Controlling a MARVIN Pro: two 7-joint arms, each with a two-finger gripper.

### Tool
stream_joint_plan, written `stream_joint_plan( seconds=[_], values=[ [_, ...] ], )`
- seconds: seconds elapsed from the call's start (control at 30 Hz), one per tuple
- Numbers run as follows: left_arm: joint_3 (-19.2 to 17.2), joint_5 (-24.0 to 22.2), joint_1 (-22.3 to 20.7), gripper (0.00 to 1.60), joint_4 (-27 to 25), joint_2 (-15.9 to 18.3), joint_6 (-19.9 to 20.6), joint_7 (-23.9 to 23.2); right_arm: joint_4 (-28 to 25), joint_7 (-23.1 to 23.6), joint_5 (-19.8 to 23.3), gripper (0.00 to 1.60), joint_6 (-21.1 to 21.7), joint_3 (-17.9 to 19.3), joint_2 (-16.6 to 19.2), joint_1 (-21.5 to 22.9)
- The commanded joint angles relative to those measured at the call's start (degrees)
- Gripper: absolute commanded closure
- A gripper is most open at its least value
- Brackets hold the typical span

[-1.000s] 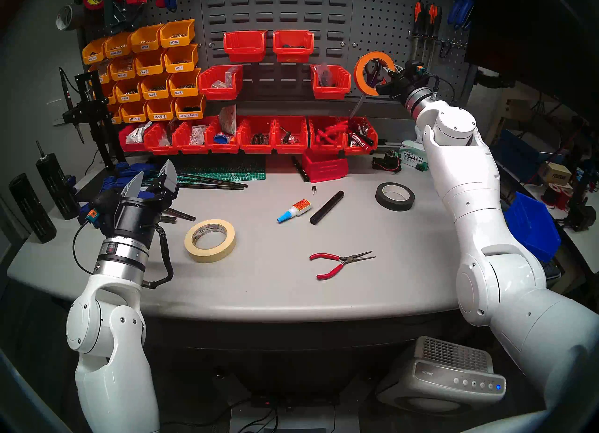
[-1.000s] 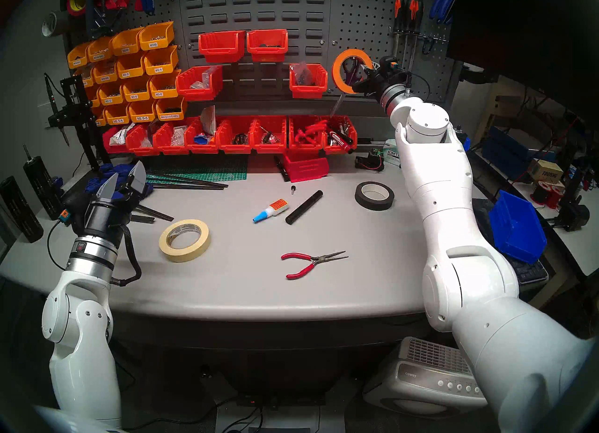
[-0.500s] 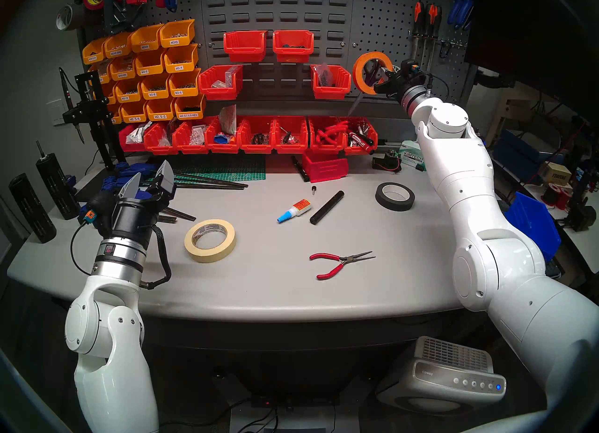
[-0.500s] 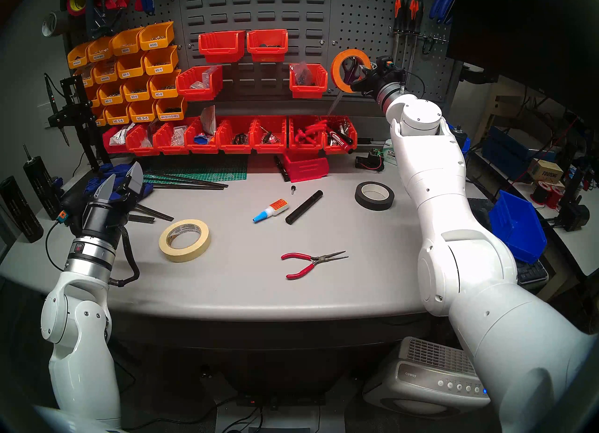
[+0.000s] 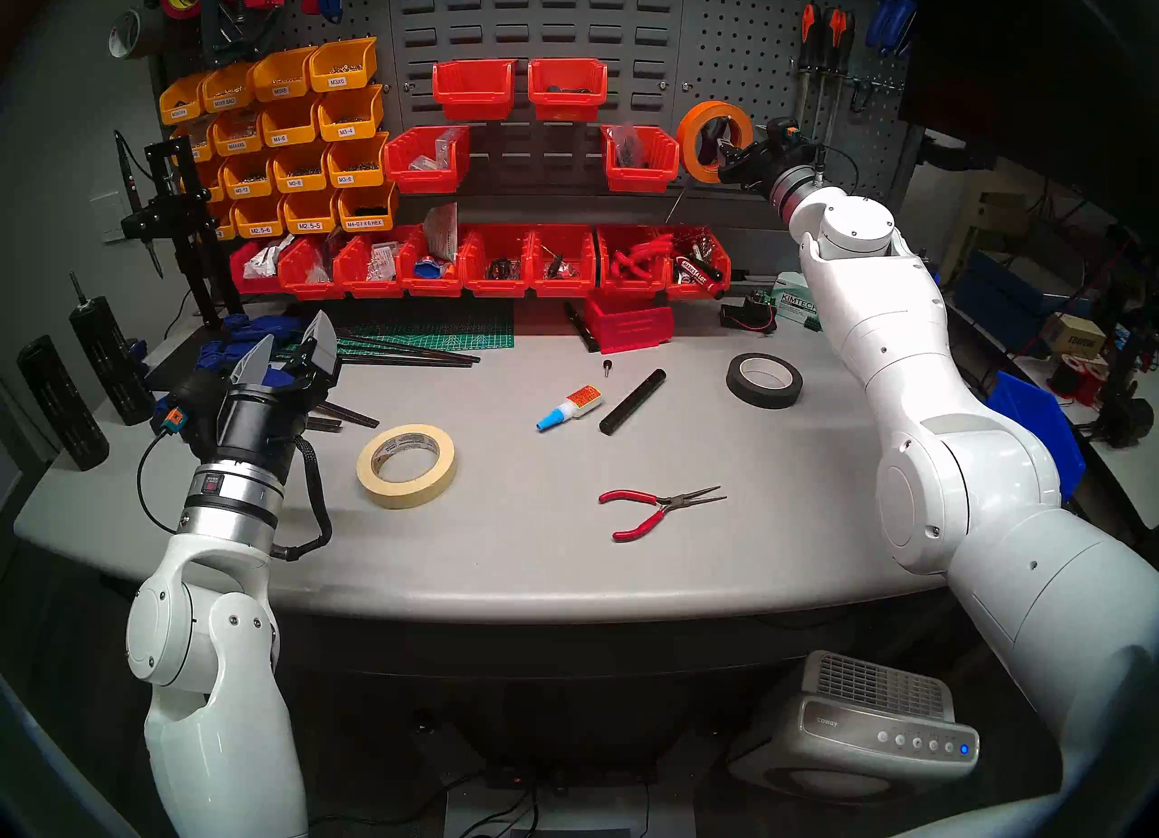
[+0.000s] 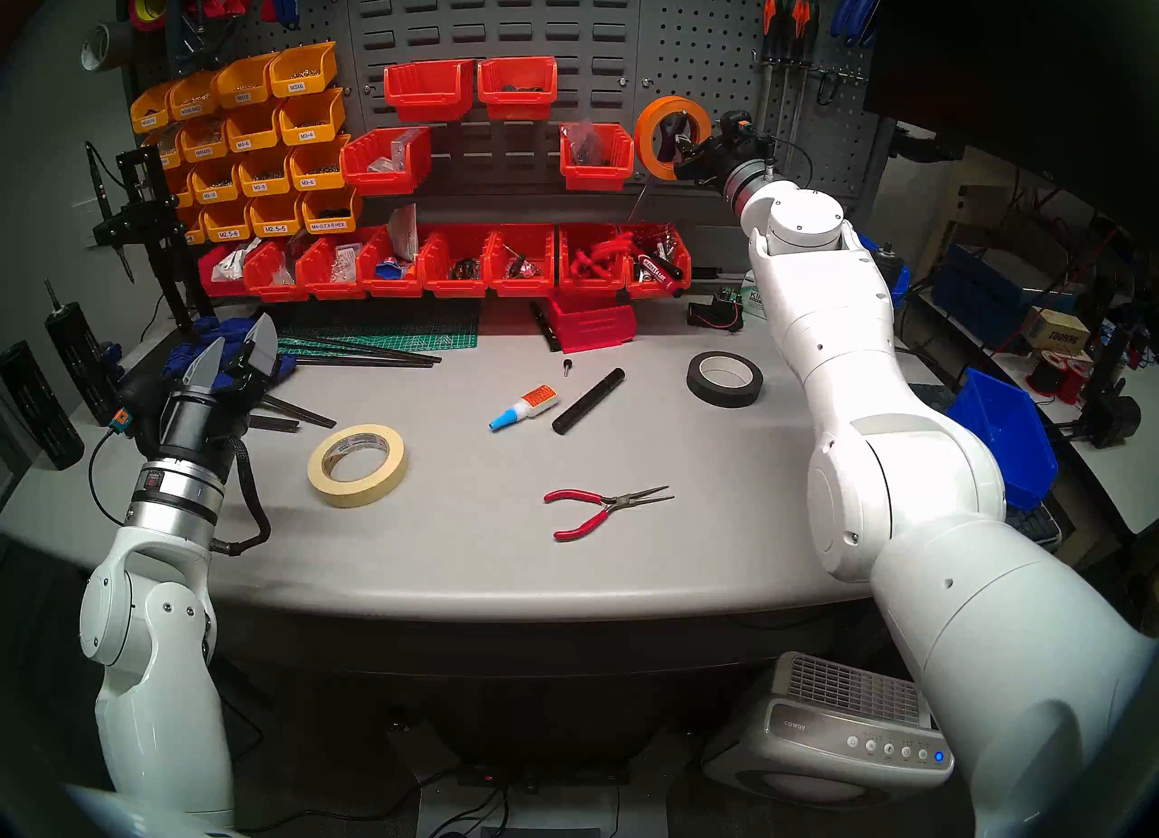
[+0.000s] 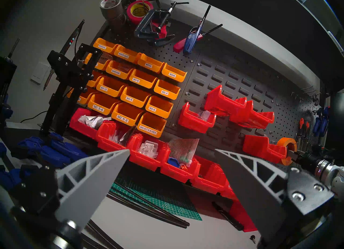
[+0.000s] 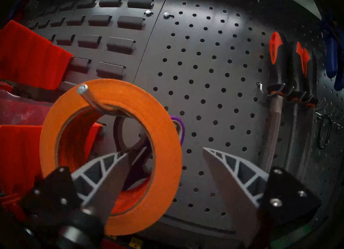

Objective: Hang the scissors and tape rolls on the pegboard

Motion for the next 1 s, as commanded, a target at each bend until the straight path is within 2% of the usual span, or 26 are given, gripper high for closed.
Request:
stream_joint_plan(
  seconds=[0.0, 0.4, 0.73, 0.97],
  values=[
    [0.26, -0.17, -0.52, 0.00, -1.71, -0.02, -0.87, -0.53, -1.76, 0.76, 0.37, 0.03, -3.71, 0.42, 0.27, 3.52],
    [0.89, 0.18, -0.84, 0.00, -1.24, -0.07, -0.93, -0.61, -8.54, 3.55, 1.83, 0.03, -6.47, 2.01, 1.48, -1.29],
    [1.77, 0.51, -1.05, 0.00, -1.00, 0.15, -1.06, -0.62, -15.18, 4.68, 2.52, 0.00, -2.45, 3.84, 3.70, -7.26],
    [2.05, 0.58, -1.03, 0.00, -1.27, 0.20, -1.21, -0.49, -18.86, 4.54, 2.42, 0.00, 0.93, 4.53, 4.19, -9.73]
  ],
)
